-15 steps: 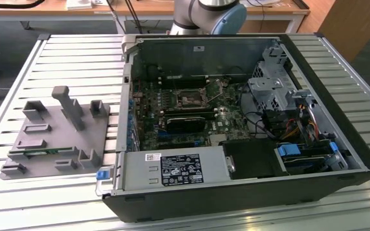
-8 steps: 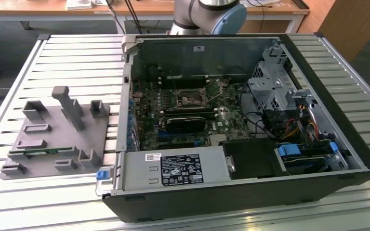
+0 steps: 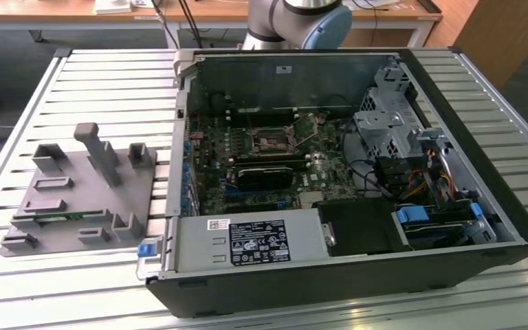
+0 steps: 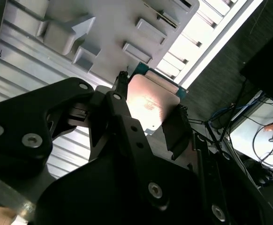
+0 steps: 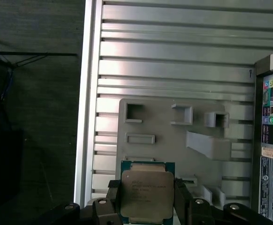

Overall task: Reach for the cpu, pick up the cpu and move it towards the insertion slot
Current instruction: 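Pick up the cpu and move it towards the insertion slot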

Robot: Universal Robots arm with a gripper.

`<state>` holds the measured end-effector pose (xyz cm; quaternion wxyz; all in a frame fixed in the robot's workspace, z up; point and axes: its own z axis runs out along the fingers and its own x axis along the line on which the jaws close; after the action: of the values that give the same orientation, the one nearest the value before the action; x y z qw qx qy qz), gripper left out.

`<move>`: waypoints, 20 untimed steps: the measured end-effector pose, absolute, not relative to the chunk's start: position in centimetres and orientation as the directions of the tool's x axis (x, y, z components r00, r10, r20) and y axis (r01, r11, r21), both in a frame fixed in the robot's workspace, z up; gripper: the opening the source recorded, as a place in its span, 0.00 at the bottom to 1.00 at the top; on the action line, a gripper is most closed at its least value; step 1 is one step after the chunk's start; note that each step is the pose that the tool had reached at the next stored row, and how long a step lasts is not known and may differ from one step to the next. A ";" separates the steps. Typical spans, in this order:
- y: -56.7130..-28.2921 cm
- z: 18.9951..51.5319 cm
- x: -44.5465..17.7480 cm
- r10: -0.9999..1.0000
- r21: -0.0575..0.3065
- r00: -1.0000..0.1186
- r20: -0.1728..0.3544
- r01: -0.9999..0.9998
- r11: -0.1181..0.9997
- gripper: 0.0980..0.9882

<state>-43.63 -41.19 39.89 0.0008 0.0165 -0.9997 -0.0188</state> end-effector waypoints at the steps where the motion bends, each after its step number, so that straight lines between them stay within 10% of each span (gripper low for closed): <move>1: -41.2 39.9 -43.4 -0.033 0.038 -0.999 0.001 -0.033 0.999 0.50; 20: -41.2 39.6 -35.2 -0.033 0.038 -0.999 0.001 -0.033 0.999 0.50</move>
<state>-35.20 -41.19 39.57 0.0007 0.0165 -0.9997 -0.0189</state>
